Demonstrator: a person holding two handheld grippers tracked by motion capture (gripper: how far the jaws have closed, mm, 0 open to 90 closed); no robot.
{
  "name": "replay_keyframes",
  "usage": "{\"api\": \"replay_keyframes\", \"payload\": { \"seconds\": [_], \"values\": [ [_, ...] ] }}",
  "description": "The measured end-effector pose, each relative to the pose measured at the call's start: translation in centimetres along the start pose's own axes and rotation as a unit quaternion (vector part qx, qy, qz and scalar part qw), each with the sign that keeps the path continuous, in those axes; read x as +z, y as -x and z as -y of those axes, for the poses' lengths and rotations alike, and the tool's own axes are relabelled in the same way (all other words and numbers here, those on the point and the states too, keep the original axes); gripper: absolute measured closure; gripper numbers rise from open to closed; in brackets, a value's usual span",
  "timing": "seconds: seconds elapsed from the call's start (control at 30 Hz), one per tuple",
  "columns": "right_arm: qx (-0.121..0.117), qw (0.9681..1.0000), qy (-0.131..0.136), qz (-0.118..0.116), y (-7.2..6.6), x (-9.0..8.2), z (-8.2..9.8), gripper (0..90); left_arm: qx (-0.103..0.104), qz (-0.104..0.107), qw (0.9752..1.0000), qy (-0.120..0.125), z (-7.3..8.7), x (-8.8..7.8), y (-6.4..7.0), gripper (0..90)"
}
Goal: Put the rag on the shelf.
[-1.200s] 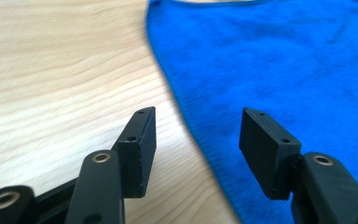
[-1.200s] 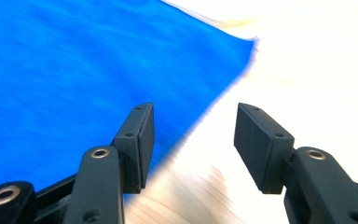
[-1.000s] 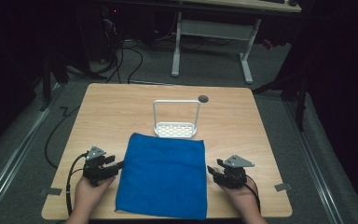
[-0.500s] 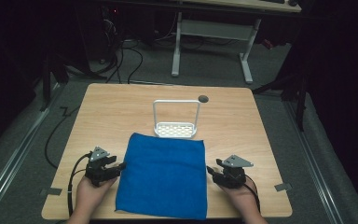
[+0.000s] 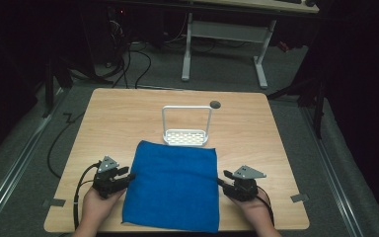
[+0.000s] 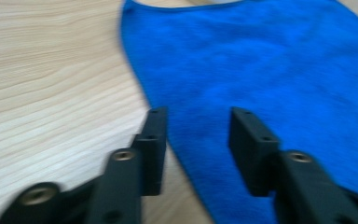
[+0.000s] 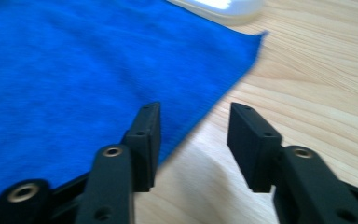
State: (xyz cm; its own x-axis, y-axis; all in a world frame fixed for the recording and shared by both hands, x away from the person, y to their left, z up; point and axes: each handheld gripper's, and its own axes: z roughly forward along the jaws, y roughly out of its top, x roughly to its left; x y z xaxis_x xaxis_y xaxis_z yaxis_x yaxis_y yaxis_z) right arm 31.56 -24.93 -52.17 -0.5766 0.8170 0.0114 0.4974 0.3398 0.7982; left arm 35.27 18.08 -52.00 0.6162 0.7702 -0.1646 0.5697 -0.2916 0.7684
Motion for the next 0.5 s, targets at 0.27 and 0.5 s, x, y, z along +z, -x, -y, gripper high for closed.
{"api": "replay_keyframes", "payload": {
  "seconds": [0.27, 0.5],
  "values": [
    [-0.045, 0.9976, -0.027, -0.046, -2.4, 0.3, -0.6, 90.0, 0.077, 0.036, 0.9952, -0.048, -0.3, 0.9, 2.9, 90.0],
    [-0.070, 0.9938, -0.063, -0.060, -3.7, 1.3, -0.3, 90.0, 0.095, 0.048, 0.9913, -0.077, 0.0, 1.7, 3.7, 90.0]
  ]
}}
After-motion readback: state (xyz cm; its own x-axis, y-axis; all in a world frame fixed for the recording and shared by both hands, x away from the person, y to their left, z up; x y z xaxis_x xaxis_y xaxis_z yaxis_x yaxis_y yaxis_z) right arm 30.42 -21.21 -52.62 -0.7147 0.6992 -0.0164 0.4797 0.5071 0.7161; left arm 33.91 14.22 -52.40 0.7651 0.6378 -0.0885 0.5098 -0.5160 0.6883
